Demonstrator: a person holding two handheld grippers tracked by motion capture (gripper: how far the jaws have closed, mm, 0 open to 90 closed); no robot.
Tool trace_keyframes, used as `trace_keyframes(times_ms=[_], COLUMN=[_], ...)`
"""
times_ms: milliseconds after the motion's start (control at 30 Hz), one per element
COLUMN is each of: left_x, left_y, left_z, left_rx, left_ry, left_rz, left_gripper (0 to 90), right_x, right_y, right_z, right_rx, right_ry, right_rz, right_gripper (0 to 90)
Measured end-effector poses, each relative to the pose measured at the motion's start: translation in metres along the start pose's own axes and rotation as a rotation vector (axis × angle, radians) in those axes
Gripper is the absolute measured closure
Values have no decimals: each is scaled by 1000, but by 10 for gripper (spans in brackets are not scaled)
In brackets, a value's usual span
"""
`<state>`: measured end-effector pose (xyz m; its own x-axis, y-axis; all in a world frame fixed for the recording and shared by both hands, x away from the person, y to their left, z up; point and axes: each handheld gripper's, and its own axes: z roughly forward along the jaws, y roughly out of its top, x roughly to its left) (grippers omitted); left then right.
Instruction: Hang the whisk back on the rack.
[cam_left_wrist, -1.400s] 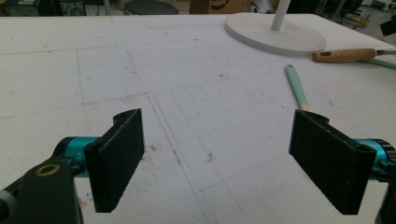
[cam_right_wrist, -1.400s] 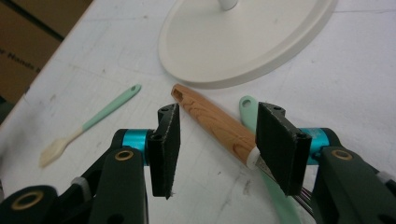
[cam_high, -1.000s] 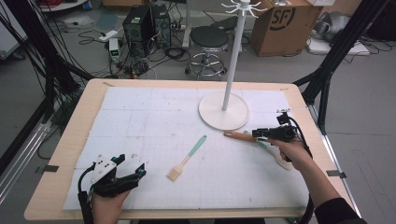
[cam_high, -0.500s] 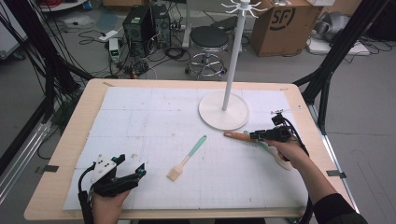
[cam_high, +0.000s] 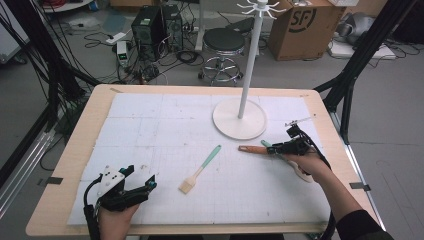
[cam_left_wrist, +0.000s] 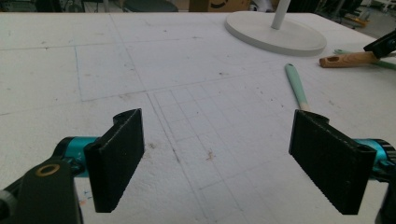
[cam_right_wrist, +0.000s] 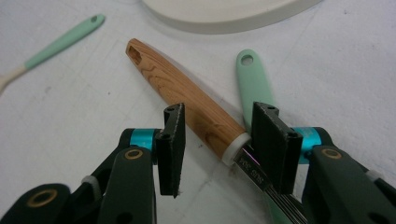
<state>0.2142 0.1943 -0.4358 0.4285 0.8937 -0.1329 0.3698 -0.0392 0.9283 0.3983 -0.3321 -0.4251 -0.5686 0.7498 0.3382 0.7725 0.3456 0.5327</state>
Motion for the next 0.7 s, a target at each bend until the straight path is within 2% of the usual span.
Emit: trace_keyframes(times_ms=[200,300,367,433,467,600,700], left_x=[0,-1,-1,-2,-2,-3,-3], left_y=[1,1,1,1,1,1,2], left_z=[-1,-1,-1,-1,-1,0,-1], left_rx=[-3,-5,-9,-9,-8,-9,-11], left_ry=[1,0,-4,-3,-5,-8,-8], left_rz=[0,0,1,1,3,6,8], left_gripper=[188,188,188,188,188,188,188], right_x=[10,13,15,16,17,22,25], right_y=[0,-1,-2,-4,-5,-8,-8], right_z=[3,4,3,4,5,6,5], right_rx=[48,51,63,85,94,112,121], right_ry=[-25,-38,-33,-7,4,-6,-15], right_rz=[-78,-108,-123,-128,-146,-160,-150], right_gripper=[566,563,557,540,538,551,553])
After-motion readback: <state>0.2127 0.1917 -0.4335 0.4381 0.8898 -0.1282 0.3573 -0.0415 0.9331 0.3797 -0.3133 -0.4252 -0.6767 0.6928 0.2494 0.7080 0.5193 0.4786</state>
